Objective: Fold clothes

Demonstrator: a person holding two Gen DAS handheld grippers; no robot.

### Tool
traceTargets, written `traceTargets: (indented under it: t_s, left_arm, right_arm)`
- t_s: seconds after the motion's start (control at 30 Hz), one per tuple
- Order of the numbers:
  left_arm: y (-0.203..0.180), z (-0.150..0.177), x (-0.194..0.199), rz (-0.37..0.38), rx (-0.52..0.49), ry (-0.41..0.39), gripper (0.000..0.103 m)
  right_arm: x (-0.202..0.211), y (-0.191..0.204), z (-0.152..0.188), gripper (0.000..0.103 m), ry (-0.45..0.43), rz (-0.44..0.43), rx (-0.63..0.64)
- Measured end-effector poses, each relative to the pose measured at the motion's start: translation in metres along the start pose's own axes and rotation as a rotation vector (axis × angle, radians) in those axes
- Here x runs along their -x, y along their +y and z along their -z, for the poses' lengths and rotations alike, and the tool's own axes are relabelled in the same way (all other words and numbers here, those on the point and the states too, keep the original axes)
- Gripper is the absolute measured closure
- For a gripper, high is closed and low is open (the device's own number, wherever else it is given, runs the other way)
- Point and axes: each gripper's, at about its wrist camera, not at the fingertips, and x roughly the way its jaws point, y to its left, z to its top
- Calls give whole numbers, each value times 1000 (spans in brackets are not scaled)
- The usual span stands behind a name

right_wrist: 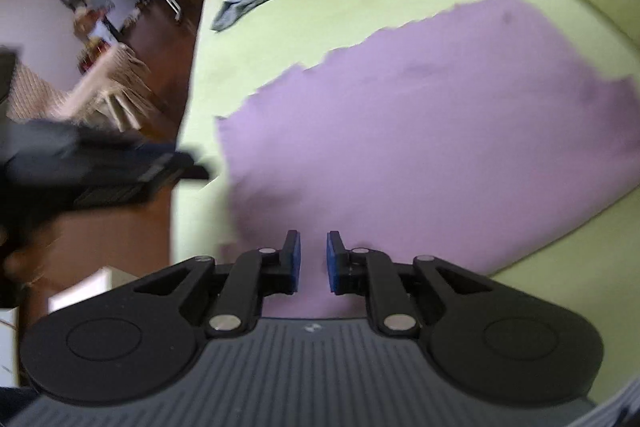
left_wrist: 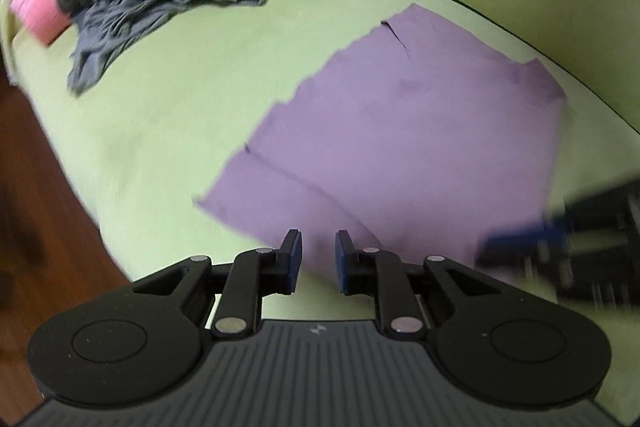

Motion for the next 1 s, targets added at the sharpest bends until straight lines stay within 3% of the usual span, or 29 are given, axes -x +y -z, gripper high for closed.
traceTargets:
  t_s: [0.2, 0.5, 0.67, 0.8, 0.93, 1.0]
  left_arm:
    - [16, -15, -24, 130, -167, 56, 82]
    - [44, -39, -47, 320, -405, 115, 81]
    - [56, -36, -50, 343, -477, 116, 80]
    - [59, -32, -59, 319, -535, 119, 75]
    - [59, -31, -42, 309, -622, 104, 75]
    - [58, -28, -35, 301, -658, 109, 75]
  right_arm:
    - [-9, 39, 21, 91, 24, 85, 10]
    - [-20, 74, 10, 90, -29, 294, -130]
    - [-34, 90, 20, 95, -11, 340, -175]
    - [-44, 76, 23, 99, -35, 360, -225]
    - [-23, 85, 26, 84, -83, 386, -239]
    - [-12, 91, 32, 83, -89, 400, -243]
